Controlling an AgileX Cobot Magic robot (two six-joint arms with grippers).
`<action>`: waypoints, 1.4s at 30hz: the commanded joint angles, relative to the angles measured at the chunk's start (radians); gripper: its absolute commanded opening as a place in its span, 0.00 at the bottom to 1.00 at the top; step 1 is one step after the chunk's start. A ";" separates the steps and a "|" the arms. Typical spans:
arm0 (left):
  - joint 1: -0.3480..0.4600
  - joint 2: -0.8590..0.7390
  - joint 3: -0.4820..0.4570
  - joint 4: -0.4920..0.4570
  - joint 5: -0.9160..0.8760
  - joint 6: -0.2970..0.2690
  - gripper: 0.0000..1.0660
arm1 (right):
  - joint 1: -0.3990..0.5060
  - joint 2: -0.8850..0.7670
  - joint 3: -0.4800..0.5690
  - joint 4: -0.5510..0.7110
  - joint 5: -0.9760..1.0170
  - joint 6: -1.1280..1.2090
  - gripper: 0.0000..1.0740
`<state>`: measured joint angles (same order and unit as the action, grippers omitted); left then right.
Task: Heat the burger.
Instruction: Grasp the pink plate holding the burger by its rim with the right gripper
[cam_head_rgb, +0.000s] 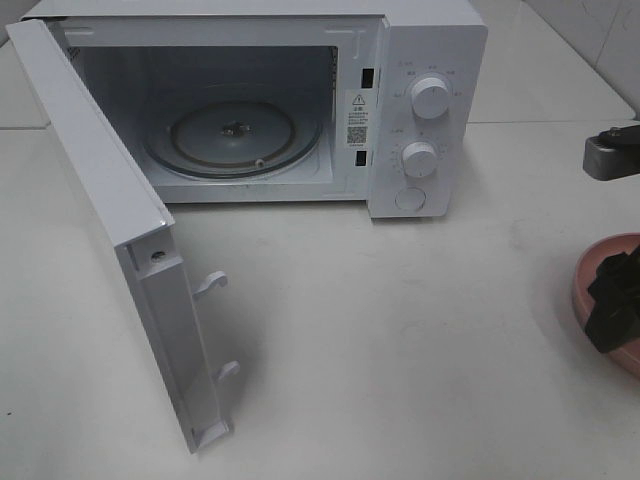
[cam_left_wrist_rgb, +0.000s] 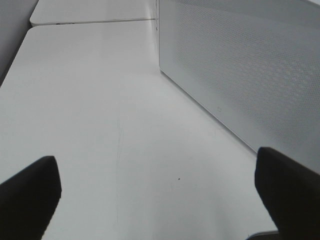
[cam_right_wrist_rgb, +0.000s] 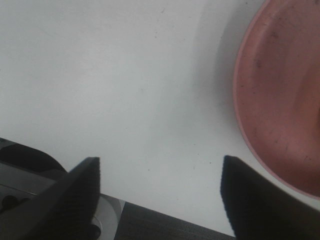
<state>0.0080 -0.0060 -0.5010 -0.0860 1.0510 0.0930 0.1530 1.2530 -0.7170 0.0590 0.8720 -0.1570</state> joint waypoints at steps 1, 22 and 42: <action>0.001 -0.024 0.004 -0.008 -0.014 -0.005 0.92 | -0.029 -0.007 0.004 -0.014 -0.023 -0.035 0.78; 0.001 -0.024 0.004 -0.008 -0.014 -0.005 0.92 | -0.053 0.281 -0.158 -0.141 -0.101 0.061 0.77; 0.001 -0.024 0.004 -0.008 -0.014 -0.005 0.92 | -0.093 0.477 -0.157 -0.156 -0.238 0.069 0.75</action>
<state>0.0080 -0.0060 -0.5010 -0.0860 1.0510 0.0930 0.0660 1.7190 -0.8690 -0.0890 0.6490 -0.1000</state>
